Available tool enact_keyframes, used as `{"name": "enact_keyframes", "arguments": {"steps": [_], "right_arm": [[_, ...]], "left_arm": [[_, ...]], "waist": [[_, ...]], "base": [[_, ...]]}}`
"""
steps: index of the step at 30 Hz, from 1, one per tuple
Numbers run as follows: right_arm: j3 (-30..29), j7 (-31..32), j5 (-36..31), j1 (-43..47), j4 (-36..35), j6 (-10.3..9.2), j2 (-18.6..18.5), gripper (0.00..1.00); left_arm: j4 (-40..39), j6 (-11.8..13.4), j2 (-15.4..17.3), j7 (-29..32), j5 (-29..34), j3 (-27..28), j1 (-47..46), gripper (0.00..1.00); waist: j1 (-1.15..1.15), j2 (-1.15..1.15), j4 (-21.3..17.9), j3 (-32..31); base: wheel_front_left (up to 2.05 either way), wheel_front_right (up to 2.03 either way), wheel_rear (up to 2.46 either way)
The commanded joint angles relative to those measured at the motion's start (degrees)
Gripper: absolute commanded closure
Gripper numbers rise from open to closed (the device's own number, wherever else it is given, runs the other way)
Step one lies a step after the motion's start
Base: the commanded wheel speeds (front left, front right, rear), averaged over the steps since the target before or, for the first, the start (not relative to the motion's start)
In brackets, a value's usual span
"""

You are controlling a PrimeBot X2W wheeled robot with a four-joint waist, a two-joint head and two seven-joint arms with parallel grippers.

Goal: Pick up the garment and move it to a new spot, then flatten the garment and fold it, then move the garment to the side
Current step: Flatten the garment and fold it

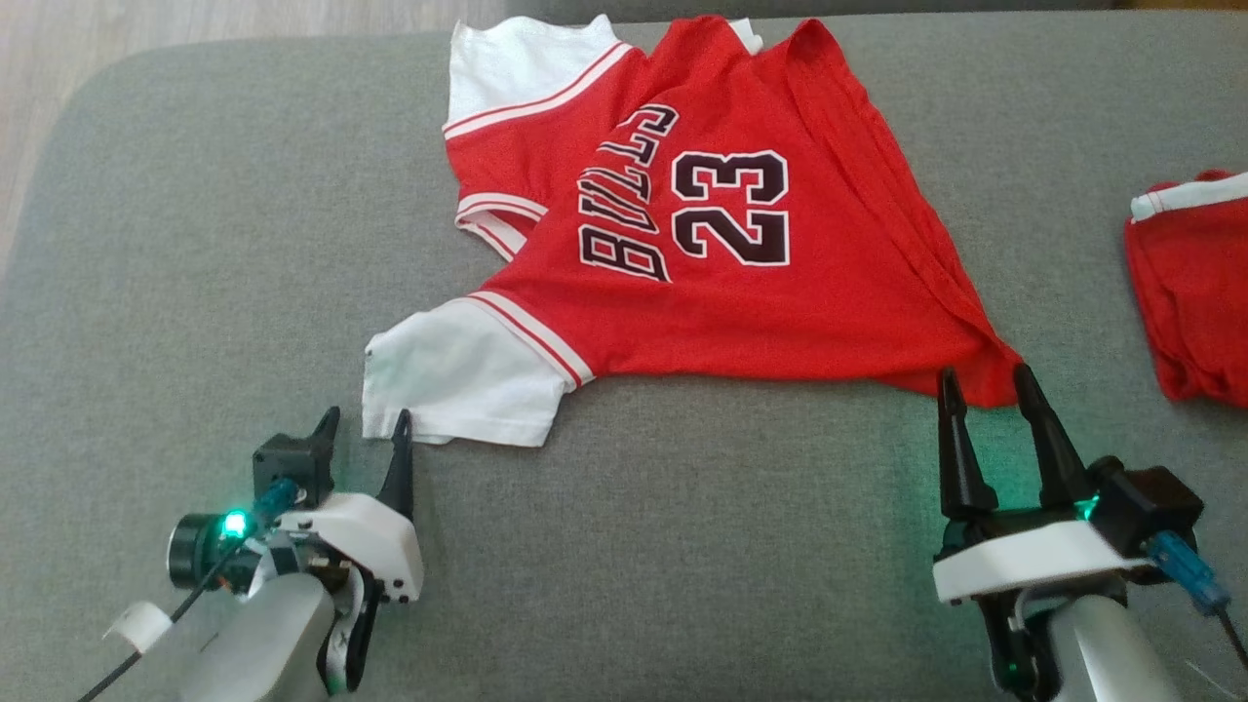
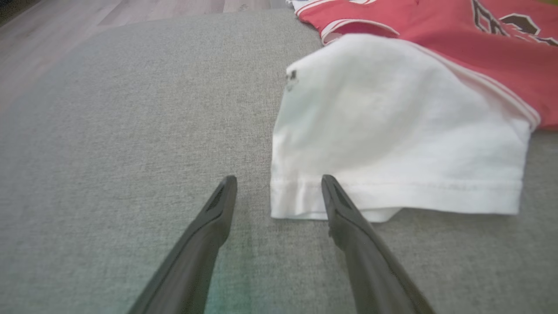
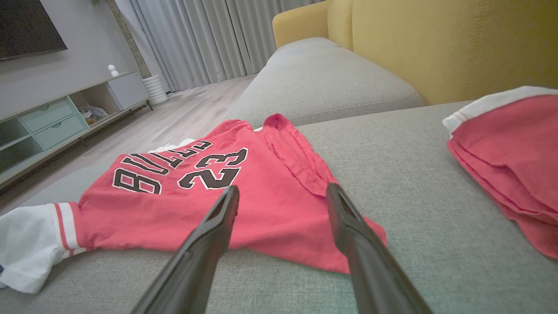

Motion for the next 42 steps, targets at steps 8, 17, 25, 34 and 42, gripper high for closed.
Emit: {"name": "enact_keyframes", "arguments": {"steps": [8,17,25,34,42], "right_arm": [[0.9,-0.6,0.3,-2.9,-1.1,0.37,-0.3,0.00],[-0.5,-0.6,0.1,-3.8,-1.0,0.37,-0.3,0.00],[-2.7,-0.6,-0.5,-4.3,-0.2,0.37,-0.3,0.00],[-8.8,4.2,-3.8,-6.9,8.4,0.37,-0.3,0.00],[-11.4,6.3,-4.0,-9.8,17.3,0.37,-0.3,0.00]], "left_arm": [[2.4,-0.9,0.7,-1.5,0.0,1.9,-4.9,0.00],[5.5,-2.9,0.0,0.0,-0.7,0.7,-5.7,1.00],[4.4,-3.3,-0.5,-1.9,-1.3,0.7,-5.3,1.00],[-3.8,-1.3,-0.7,-7.0,-1.4,2.6,-3.7,1.00],[-11.5,0.6,0.3,-6.7,-1.0,2.3,-1.9,1.00]], "waist": [[-0.01,0.00,-0.6,1.2],[-0.01,0.00,-0.7,1.2],[-0.01,0.00,0.4,-0.5],[-0.01,0.00,3.0,-2.1],[-0.01,0.00,5.0,-2.1]], "base": [[0.00,0.00,0.00],[0.00,0.00,0.00],[0.00,0.00,0.00],[0.00,0.00,0.00],[0.00,0.00,0.00]]}}
